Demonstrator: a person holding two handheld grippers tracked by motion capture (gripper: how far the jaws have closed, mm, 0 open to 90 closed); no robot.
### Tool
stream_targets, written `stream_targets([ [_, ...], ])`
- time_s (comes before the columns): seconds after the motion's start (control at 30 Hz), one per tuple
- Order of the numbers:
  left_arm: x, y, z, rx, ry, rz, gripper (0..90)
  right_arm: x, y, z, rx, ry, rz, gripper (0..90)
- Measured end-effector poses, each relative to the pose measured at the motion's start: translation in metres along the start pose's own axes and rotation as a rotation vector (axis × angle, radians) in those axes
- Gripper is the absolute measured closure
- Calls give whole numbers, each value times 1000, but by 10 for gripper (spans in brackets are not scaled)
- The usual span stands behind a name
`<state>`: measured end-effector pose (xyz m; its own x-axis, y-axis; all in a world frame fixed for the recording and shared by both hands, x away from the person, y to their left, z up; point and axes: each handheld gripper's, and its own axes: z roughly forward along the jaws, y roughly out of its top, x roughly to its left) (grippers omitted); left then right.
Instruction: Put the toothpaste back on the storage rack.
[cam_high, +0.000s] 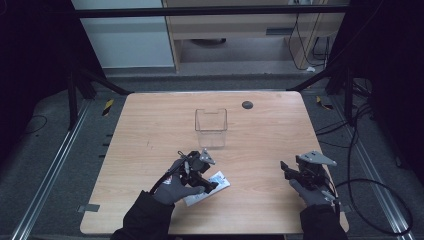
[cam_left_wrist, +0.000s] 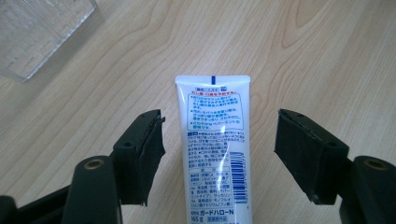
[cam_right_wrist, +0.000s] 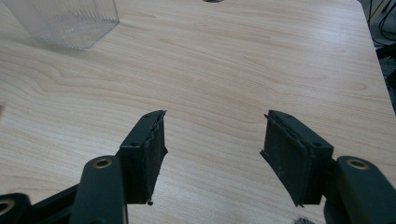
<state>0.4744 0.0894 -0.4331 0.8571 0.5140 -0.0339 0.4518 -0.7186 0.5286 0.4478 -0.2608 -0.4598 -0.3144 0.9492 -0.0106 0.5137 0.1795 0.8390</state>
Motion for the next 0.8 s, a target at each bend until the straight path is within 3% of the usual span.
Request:
stream_targets([
  [0.8, 4, 2, 27, 119, -31, -5, 327, -1, -1, 2, 21, 6, 8, 382],
])
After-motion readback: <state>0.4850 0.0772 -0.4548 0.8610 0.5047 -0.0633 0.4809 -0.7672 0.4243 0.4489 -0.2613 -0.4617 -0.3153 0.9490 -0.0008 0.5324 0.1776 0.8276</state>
